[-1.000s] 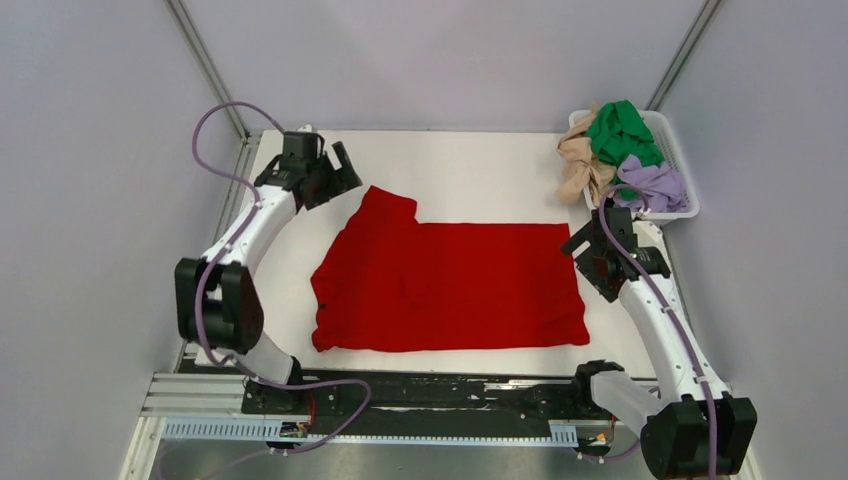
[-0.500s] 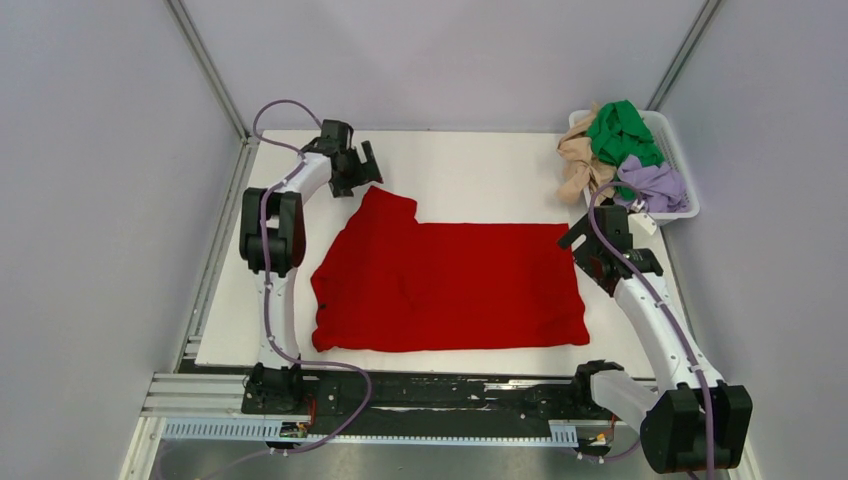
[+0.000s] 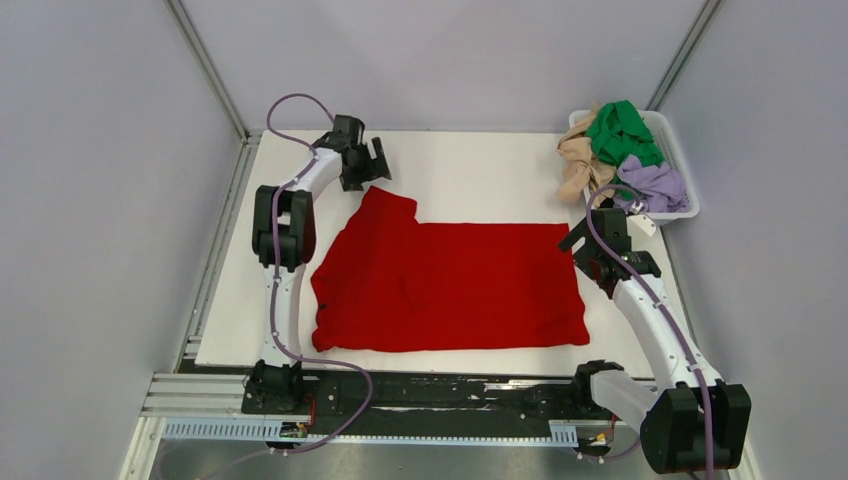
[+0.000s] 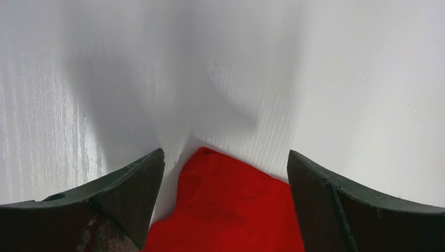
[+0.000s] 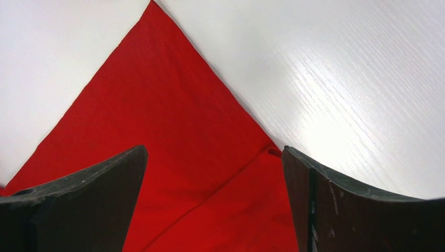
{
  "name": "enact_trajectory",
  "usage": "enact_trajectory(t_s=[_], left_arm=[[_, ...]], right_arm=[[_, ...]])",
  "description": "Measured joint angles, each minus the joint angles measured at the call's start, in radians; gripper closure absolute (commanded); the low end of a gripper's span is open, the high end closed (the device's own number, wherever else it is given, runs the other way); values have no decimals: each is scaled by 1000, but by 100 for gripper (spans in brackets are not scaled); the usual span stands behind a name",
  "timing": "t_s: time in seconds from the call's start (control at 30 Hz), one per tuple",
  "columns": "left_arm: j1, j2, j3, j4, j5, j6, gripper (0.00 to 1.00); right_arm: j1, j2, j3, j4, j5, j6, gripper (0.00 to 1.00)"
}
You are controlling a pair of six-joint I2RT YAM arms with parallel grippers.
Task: Fold and stack the t-shirts
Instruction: Grab the side of the flattened tshirt furthest away from the robot with both arms
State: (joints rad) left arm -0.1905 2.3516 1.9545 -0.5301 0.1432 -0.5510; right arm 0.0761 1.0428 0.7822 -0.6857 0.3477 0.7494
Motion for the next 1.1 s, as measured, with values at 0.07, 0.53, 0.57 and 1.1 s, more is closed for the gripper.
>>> enact_trajectory(t_s=[0.07,0.53,0.57,1.1], left_arm=[[-8,1,3,-9,-14,8,13],[-57,20,37,-114,-142,91,57],[-59,22,41,-119,-149,97,59],[-79,45,86,-176,-84,239,100]], right_arm=[[0,-1,0,3,1,0,0],[0,-14,-16,11,2,-4,0],[0,-16,-16,11,3,-3,0],[0,156,11,32,17,-11,0]])
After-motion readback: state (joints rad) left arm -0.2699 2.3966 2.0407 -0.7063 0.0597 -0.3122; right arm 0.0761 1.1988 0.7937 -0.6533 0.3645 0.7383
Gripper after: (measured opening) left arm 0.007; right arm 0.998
